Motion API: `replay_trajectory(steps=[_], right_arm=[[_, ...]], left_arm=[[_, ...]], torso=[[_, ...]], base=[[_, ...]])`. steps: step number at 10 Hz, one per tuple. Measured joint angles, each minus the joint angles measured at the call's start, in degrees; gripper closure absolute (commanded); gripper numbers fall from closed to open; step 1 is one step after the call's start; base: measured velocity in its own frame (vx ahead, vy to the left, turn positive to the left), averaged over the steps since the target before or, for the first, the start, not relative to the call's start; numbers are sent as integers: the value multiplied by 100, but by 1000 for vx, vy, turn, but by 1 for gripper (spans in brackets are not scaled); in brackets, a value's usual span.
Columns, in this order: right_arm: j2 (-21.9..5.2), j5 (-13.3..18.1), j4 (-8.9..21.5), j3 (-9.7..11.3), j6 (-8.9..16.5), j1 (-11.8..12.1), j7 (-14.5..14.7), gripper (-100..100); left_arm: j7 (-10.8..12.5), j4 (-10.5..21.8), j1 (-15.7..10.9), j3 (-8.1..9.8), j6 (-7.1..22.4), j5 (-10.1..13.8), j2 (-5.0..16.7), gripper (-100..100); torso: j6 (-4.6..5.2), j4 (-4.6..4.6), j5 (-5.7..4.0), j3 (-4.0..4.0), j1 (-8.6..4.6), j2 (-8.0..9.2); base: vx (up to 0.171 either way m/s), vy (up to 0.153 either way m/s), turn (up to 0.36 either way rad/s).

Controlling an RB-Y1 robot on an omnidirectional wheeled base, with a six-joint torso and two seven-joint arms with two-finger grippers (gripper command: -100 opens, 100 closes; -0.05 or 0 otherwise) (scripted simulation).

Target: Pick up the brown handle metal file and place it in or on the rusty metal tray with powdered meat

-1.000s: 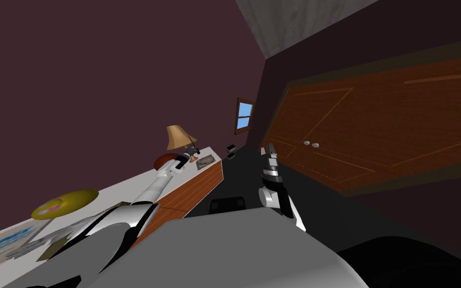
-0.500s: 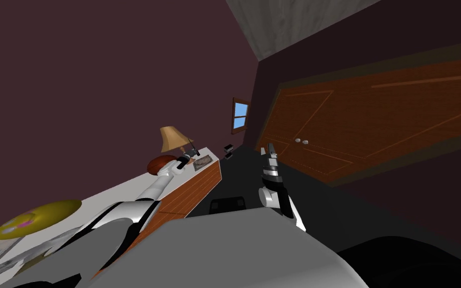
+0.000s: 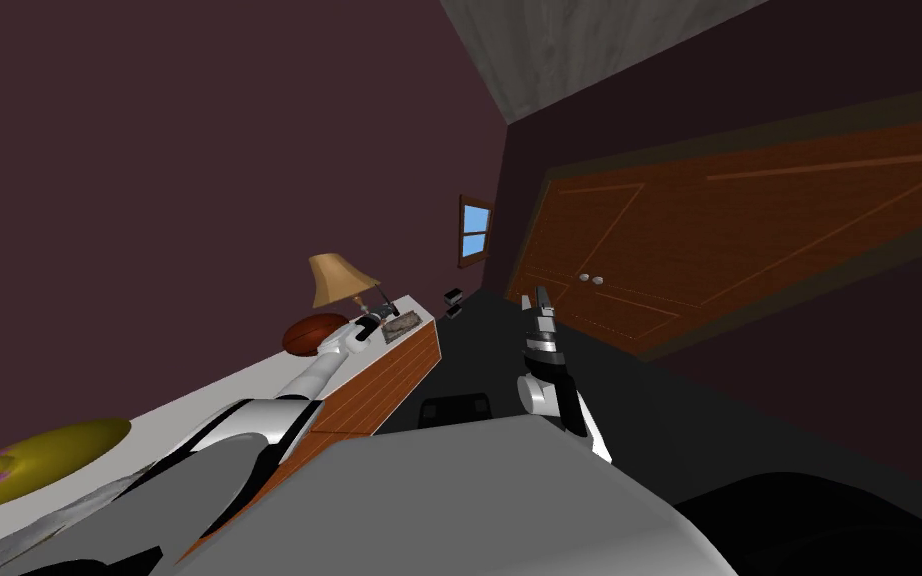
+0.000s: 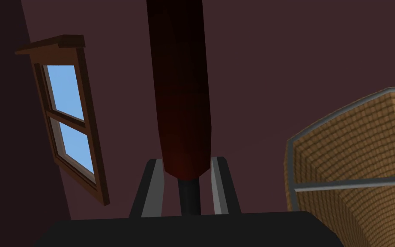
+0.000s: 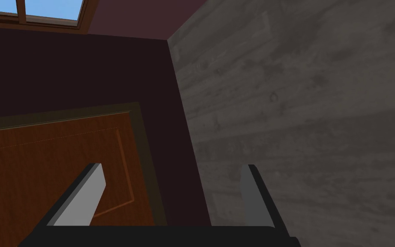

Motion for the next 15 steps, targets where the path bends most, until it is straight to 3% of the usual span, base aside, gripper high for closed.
replay_trajectory(steps=[5,6,10,11,12,13,14,15], right_arm=[[0,0,0,0,0,0,0,0],[0,0,0,0,0,1,0,0],[0,0,0,0,0,1,0,0],[0,0,0,0,0,1,0,0],[0,0,0,0,0,1,0,0],[0,0,0,0,0,0,0,0],[0,0,0,1,0,0,0,0],[0,0,0,0,0,1,0,0]], left_arm=[[134,598,-155,-238,87,60,24,100],[143,608,-156,-248,96,61,23,-100],[142,607,-155,-247,96,61,23,-100],[142,607,-155,-247,96,61,23,0],[142,607,-155,-247,96,61,23,-100],[178,592,-78,-228,110,115,108,-100],[-26,941,-85,128,-82,150,48,-100],[62,701,169,32,-52,232,215,-100]], torso=[[-6,5,-5,5,-3,4],[-8,8,-6,6,-4,3],[-8,8,-7,5,-4,1],[-8,7,-7,5,-4,1],[-8,7,-7,5,-4,1],[-4,8,-8,5,-11,1],[-3,7,-9,5,-19,2],[-12,8,-10,7,-15,5]], base=[[-22,5,-72],[0,0,0],[0,0,0],[0,0,0],[-3,-17,-211],[-9,-35,-332],[-4,-32,-103],[-1,-19,49]])
